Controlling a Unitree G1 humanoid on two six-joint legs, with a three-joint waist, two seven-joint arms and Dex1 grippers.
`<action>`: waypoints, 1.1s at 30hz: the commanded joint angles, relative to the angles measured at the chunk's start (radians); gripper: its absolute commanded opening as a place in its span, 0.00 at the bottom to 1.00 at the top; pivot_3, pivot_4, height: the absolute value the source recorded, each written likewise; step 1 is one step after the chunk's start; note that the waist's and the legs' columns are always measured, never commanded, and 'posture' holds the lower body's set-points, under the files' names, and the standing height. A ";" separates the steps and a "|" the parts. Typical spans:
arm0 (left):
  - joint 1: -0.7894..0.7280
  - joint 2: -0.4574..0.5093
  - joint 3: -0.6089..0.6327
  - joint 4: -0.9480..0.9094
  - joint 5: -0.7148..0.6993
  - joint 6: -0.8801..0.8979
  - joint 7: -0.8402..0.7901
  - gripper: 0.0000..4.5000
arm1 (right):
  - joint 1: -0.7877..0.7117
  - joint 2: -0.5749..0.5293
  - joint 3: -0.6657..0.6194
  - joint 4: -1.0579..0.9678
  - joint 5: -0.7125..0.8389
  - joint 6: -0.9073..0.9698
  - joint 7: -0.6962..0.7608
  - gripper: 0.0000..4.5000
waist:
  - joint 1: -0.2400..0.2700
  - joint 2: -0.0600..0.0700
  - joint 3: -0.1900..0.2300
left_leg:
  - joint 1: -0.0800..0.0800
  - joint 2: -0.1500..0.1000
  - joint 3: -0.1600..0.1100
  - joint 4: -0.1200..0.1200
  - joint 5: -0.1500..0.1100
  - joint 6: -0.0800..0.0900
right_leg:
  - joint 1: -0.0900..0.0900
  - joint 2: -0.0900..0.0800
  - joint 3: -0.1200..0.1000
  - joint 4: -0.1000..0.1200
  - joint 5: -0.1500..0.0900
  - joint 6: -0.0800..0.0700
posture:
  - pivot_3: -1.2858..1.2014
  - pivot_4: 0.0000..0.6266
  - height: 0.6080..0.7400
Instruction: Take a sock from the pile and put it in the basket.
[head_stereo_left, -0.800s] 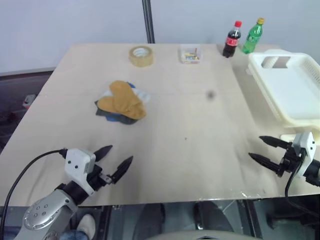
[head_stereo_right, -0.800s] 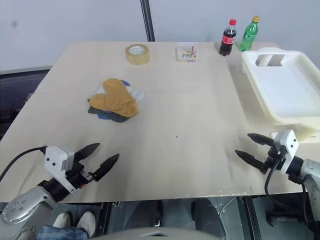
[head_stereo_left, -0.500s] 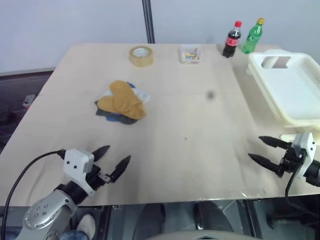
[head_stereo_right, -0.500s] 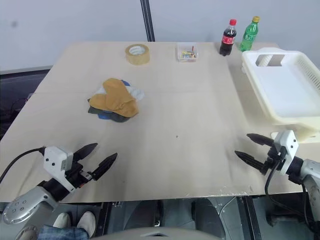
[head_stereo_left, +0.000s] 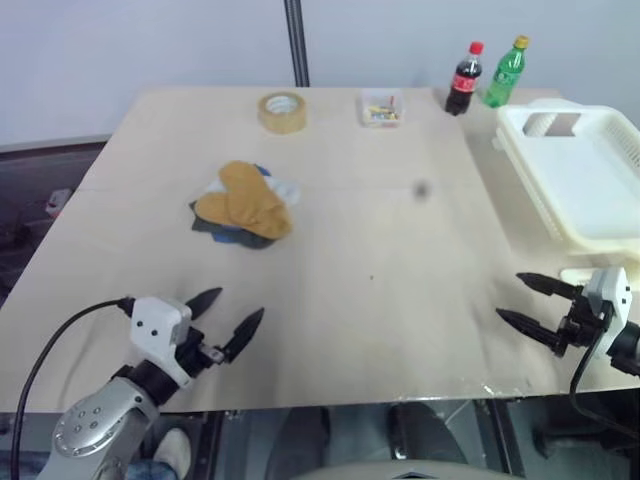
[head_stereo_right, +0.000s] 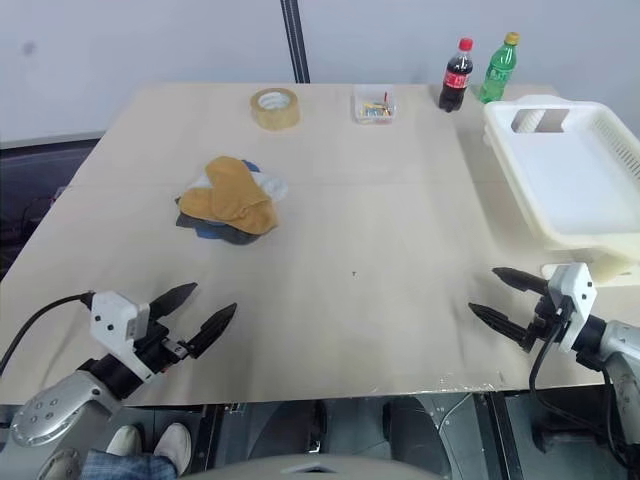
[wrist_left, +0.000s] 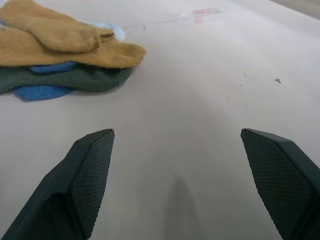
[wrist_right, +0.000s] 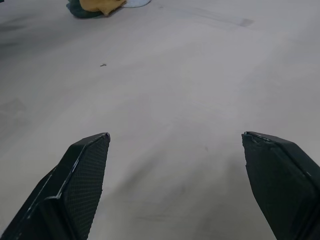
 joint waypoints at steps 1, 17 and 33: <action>-0.025 -0.001 -0.012 0.012 0.026 -0.023 0.010 0.97 | -0.017 0.012 -0.012 -0.018 0.015 -0.035 0.014 0.98 | 0.000 0.000 0.000 | 0.000 0.000 0.000 0.000 0.000 0.000 | 0.000 0.000 0.000 0.000 0.000 0.000 | 0.52 0.24 1.00; -0.651 -0.052 -0.264 0.447 0.426 -0.034 0.324 0.97 | -0.091 0.076 0.084 -0.224 0.071 0.043 -0.054 0.98 | 0.000 0.000 0.000 | -0.001 -0.002 -0.003 0.001 0.000 0.000 | 0.001 0.000 -0.002 0.001 0.002 0.003 | 0.52 0.24 1.00; -0.878 -0.017 -0.296 0.784 0.487 -0.182 0.242 0.80 | -0.063 0.104 0.070 -0.220 0.040 -0.002 -0.105 1.00 | 0.004 0.000 0.000 | -0.005 -0.004 -0.006 0.001 0.000 0.000 | -0.002 -0.002 -0.005 0.001 0.003 0.004 | 0.52 0.24 1.00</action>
